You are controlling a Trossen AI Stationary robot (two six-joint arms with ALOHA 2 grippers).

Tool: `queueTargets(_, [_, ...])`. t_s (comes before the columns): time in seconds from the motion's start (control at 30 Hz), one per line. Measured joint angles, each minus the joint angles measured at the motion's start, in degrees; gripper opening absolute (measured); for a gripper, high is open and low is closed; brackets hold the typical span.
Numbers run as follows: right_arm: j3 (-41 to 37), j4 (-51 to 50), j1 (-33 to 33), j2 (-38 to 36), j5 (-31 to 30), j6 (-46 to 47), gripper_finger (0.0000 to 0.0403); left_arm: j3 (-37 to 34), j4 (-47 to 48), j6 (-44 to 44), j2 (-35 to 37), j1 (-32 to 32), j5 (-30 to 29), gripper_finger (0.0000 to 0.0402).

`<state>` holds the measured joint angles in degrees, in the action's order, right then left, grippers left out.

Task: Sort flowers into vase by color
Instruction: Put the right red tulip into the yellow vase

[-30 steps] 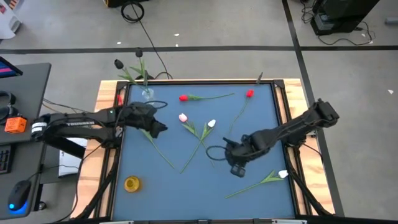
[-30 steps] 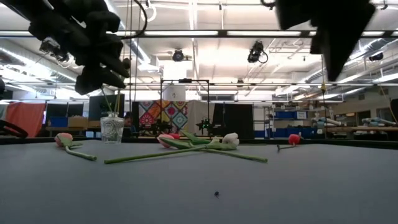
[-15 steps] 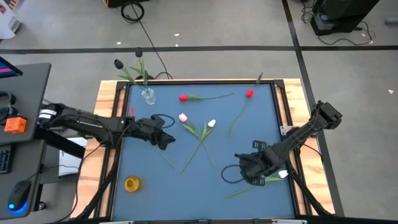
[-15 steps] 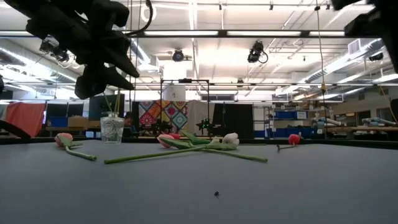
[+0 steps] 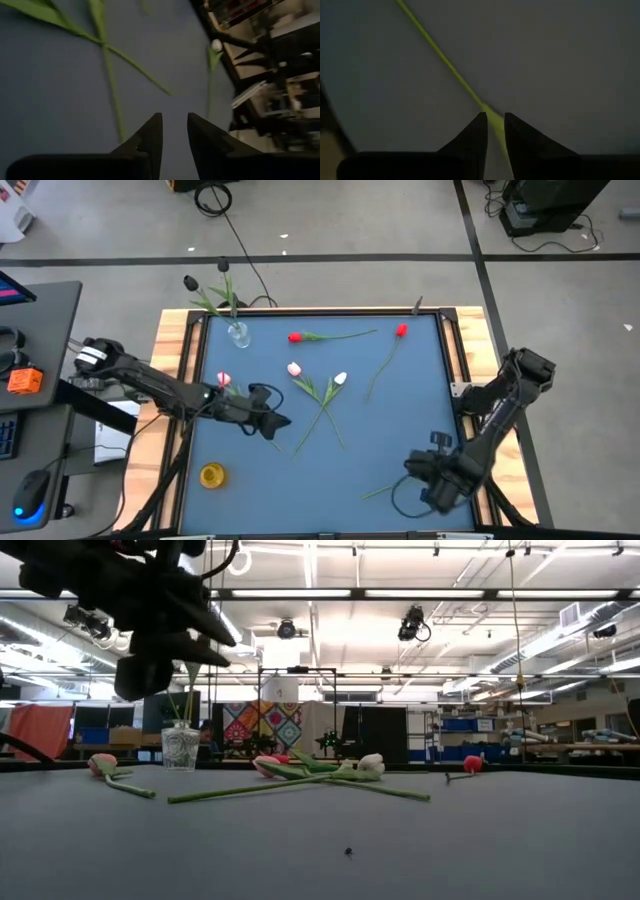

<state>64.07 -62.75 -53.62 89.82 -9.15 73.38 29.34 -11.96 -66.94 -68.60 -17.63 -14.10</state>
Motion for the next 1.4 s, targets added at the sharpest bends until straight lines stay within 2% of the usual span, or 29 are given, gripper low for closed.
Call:
queueTargets(0.2, [0.0, 3.67, -5.66, 0.02, -4.64, 15.95, 0.0075, 0.69, -10.08, 0.37, -4.88, -1.47, -2.65, 0.0073])
queueTargets(0.4, [0.0, 5.71, -11.44, 0.02, -4.28, 27.87, 0.0075, 6.84, -10.14, 7.11, -10.02, -1.88, -3.22, 0.0052])
queueTargets(0.63, [-0.02, 5.68, -15.2, 0.04, -3.43, 51.02, 0.0075, 13.7, -9.1, 16.09, -14.37, -1.88, -3.44, 0.0048])
queueTargets(0.73, [-0.02, 6.99, -14.44, 0.04, -1.54, 53.0, 0.0075, 15.72, -8.5, 17.21, -15.25, -1.88, -4.45, 0.0048])
queueTargets(0.83, [-0.02, 8.77, -14.08, 0.07, -2.4, 52.79, 0.0075, 17.83, -6.85, 17.44, -15.81, -1.86, -4.75, 0.0047])
queueTargets(1.0, [-1.5, 15.81, -15.61, 0.07, 2.58, 45.65, 0.0075, 20.51, -3.4, 19.96, -15.82, -1.88, -4.78, 0.0047])
queueTargets(1.1, [-3.03, 21.98, -17.64, 0.07, 2.91, 40.92, 0.0075, 21.7, -2.71, 22.64, -15.81, -1.35, -4.75, 0.0047])
queueTargets(1.2, [-3.54, 20.88, -18.45, 0.07, 2.99, 38.66, 0.0075, 21.77, -2.73, 23.57, -15.79, -0.3, -4.78, 0.0047])
queueTargets(1.3, [-3.56, 17.29, -16.83, -1.5, 0.66, 35.82, 0.0075, 21.77, -2.8, 23.7, -15.8, 0.73, -4.86, 0.0047])
queueTargets(1.4, [-3.58, 12.78, -13.04, -5.51, -6.28, 31.24, 0.0075, 21.77, -2.78, 23.7, -15.8, 1.2, -4.86, 0.0047])
